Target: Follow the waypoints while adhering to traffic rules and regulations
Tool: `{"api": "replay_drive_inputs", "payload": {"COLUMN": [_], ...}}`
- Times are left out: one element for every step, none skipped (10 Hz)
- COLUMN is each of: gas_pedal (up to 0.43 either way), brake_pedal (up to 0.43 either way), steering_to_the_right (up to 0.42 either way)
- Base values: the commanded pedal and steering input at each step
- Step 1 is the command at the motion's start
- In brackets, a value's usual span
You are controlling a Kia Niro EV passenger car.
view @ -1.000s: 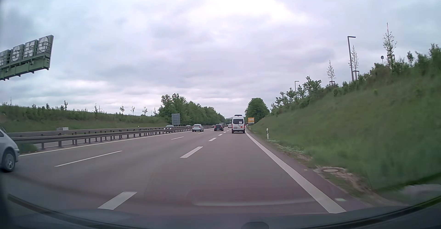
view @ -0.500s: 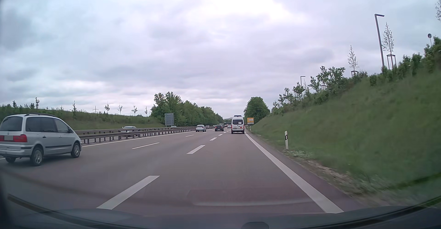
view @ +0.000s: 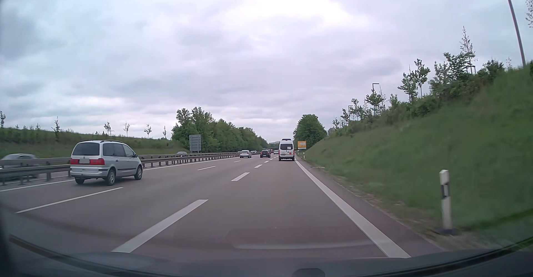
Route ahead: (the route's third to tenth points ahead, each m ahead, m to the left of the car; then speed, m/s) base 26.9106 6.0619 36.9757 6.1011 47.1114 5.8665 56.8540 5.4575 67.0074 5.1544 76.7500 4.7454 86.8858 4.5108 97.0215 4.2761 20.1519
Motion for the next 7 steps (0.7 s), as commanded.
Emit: {"api": "replay_drive_inputs", "payload": {"gas_pedal": [0.197,0.197,0.197,0.197,0.189,0.189,0.189], "brake_pedal": [0.000,0.000,0.000,0.000,0.000,0.000,0.000], "steering_to_the_right": [0.000,0.000,0.000,-0.001,-0.001,-0.001,-0.001]}}
